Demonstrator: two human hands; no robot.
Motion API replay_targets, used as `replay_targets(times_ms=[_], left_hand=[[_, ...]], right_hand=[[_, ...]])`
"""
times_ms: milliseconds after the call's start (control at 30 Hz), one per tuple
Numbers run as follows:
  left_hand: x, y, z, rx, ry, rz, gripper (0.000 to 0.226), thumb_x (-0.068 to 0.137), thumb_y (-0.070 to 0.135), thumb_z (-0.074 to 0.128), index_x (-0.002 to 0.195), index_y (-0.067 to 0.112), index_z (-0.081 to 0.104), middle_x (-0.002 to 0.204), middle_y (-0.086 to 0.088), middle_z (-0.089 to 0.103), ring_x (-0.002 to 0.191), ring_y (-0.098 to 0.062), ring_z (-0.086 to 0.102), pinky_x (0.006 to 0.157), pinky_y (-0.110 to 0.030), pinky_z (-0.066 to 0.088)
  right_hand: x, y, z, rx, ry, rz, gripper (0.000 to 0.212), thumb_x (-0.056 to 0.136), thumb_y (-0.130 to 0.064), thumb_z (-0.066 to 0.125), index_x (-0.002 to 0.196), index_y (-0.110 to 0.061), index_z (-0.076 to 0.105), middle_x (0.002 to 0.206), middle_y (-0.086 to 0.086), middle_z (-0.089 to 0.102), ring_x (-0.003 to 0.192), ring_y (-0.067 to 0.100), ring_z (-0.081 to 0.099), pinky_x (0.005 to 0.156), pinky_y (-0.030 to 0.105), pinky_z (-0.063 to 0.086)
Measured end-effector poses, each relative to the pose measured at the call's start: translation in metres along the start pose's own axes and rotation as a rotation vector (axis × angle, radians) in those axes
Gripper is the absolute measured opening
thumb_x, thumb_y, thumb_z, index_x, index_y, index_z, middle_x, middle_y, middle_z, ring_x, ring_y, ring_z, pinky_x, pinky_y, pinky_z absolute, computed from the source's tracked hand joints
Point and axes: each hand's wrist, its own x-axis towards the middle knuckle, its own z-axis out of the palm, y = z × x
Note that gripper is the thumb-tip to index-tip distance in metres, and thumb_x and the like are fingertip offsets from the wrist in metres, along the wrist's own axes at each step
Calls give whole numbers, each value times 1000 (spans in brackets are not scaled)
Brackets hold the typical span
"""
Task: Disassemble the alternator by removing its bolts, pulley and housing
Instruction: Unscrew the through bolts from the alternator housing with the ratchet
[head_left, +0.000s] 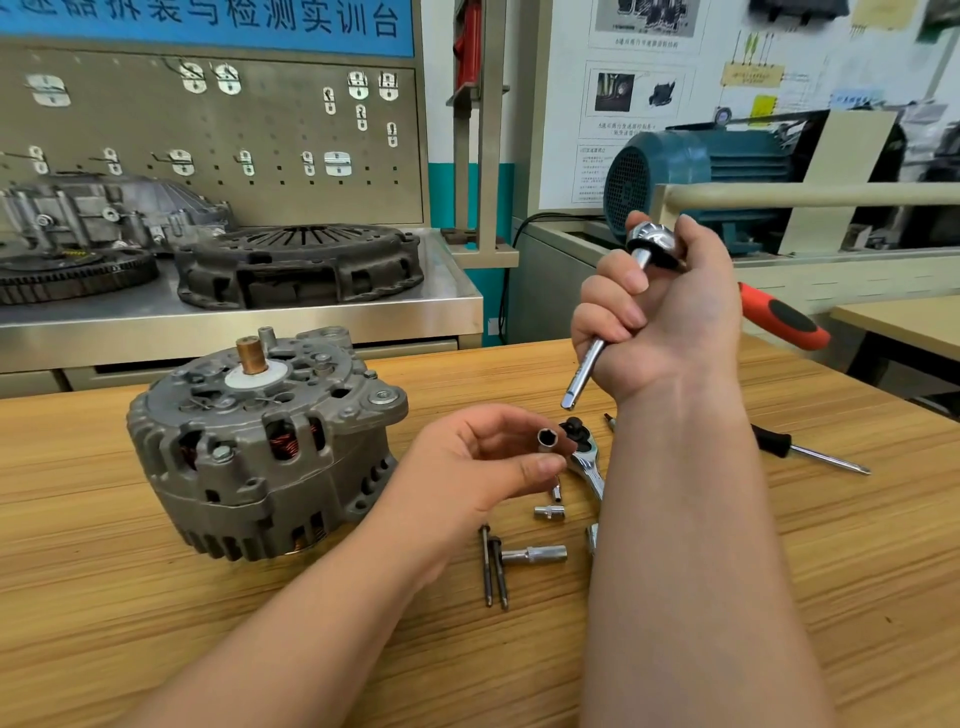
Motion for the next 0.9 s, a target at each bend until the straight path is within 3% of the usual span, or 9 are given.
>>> replay_targets(times_ms=[133,300,400,567,733,900], left_hand=[[1,0,-1,14,55,24,21,58,20,75,76,31,78,81,4,74,82,-12,71,76,-28,57],[3,10,-7,196,182,148,16,62,36,72,78,39,73,74,3,65,74,-15,62,74,-28,51],[2,17,-10,83,180,140,8,71,28,68,79,30,70,71,3,70,69,-10,67,69,-21,53],[0,19,-10,-37,166,57,8,84,3,63,87,10,60,73,-6,74,73,-16,72,65,-23,55],[-3,20,-7,-196,161,-15,19,69,11,65,86,6,59,79,-12,74,78,-21,73,67,-24,57],[-4,19,-5,-323,178,-39,20,69,9,63,88,6,57,80,-13,74,79,-23,73,68,-26,57]], right_hand=[[0,5,4,-17,-43,25,36,98,-44,39,78,-18,53,46,-5,30,32,6,21,32,15,14],[-1,9,6,-10,-46,29,36,98,-43,40,77,-18,53,46,-6,30,32,6,20,32,16,14],[-2,11,5,68,-4,-23,34,97,-41,41,75,-18,52,46,-6,29,33,6,19,30,16,14],[-3,12,3,268,73,-173,33,97,-37,38,72,-20,50,46,-5,28,33,8,17,30,17,14],[-5,5,1,308,108,-267,32,98,-36,36,73,-20,49,47,-5,29,34,8,17,32,17,14],[-7,4,2,300,72,-265,32,98,-37,36,75,-20,49,47,-5,29,34,8,18,31,17,15]])
